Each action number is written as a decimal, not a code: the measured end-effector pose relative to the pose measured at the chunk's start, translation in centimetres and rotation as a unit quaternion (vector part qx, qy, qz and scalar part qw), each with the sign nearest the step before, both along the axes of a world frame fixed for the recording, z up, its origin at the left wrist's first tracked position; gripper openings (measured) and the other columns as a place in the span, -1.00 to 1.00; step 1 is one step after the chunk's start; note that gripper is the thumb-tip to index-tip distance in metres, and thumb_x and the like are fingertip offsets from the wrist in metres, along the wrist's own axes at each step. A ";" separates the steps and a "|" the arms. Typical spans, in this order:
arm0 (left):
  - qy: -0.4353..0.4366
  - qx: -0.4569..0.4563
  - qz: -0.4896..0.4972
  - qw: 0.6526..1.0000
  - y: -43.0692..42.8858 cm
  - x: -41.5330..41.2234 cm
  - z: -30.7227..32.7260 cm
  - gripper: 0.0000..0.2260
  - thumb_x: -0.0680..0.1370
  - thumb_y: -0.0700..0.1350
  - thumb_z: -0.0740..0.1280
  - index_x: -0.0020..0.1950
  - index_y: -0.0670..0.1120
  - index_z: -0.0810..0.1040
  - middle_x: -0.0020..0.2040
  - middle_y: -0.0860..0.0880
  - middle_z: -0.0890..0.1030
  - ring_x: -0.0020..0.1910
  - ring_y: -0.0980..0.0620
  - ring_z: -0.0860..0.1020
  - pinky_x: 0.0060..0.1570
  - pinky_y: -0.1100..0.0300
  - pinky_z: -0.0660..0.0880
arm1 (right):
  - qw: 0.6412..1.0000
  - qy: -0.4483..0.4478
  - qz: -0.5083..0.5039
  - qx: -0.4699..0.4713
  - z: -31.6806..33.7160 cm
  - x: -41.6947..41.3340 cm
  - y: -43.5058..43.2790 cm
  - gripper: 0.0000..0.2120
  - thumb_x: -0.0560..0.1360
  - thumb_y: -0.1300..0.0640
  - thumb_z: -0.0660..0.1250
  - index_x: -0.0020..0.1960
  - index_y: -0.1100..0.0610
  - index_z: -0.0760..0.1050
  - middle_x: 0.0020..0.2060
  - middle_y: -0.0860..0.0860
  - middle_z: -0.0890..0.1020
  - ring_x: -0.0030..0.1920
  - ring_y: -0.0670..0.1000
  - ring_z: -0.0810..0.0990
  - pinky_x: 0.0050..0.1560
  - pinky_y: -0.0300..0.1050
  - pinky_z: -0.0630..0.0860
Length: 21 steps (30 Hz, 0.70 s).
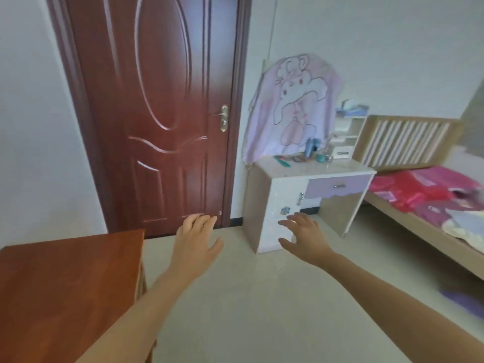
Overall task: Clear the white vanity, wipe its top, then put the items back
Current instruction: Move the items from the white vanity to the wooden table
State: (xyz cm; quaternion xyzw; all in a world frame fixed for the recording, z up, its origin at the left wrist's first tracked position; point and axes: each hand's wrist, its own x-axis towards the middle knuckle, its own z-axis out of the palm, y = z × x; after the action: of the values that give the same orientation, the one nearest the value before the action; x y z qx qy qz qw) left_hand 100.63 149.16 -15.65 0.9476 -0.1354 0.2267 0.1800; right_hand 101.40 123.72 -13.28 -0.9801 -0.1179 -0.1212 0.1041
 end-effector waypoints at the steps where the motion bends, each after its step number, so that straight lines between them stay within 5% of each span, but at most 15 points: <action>1: -0.015 0.005 -0.020 1.000 -2.1 0.6 0.5 -0.51 0.41 0.10 0.07 0.10 -0.18 0.56 0.03 -0.06 0.62 0.13 -0.01 0.31 -0.05 -0.06 0.50 | 1.000 0.000 -0.025 -0.005 0.4 -0.4 -2.3 -0.56 0.50 0.02 0.29 0.36 0.06 0.36 0.37 0.06 0.36 0.44 0.06 0.17 0.34 -0.08 0.13; 6: -0.035 -0.016 -0.111 0.993 -13.1 2.5 3.0 -0.55 0.40 0.10 0.09 0.02 -0.18 0.55 -0.07 -0.07 0.62 0.05 -0.18 0.50 -0.13 -0.02 0.48 | 0.994 -0.016 -0.101 -0.032 1.9 -2.6 -13.0 -0.54 0.51 -0.06 0.25 0.38 -0.04 0.30 0.39 -0.02 0.31 0.44 -0.01 0.14 0.33 -0.10 0.13; 13: -0.040 -0.106 -0.126 0.986 -26.5 5.4 3.1 -0.38 0.39 0.20 -0.02 0.23 -0.15 0.48 0.13 -0.07 0.55 0.21 -0.15 0.38 0.04 0.07 0.30 | 0.992 -0.065 -0.105 0.030 1.8 -1.9 -26.2 -0.53 0.45 -0.07 0.31 0.31 0.06 0.43 0.28 0.02 0.45 0.38 0.08 0.27 0.20 -0.04 0.23; 17: -0.005 -0.160 -0.095 0.983 -31.6 7.5 0.9 -0.34 0.37 0.22 -0.01 0.21 -0.19 0.51 0.09 -0.10 0.57 0.19 -0.18 0.40 0.03 0.13 0.28 | 0.993 -0.010 -0.115 0.026 -0.4 0.4 -32.0 -0.30 0.32 -0.30 -0.02 0.35 0.01 0.37 0.32 -0.03 0.40 0.39 0.02 0.24 0.25 -0.09 0.20; 21: 0.037 -0.143 -0.074 0.986 -34.6 10.0 -1.3 -0.34 0.37 0.22 -0.01 0.21 -0.20 0.50 0.07 -0.12 0.57 0.18 -0.18 0.39 0.11 0.13 0.24 | 0.993 0.030 -0.110 0.027 -2.1 3.8 -35.6 -0.52 0.51 -0.13 0.20 0.39 -0.02 0.29 0.35 -0.04 0.34 0.40 -0.02 0.19 0.30 -0.13 0.16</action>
State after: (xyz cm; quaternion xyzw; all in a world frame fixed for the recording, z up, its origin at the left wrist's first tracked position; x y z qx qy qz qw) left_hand 110.65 114.52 -16.94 0.9071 -0.1647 0.1950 0.3346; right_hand 105.24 88.07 -15.40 -0.9872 -0.0024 -0.1056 0.1196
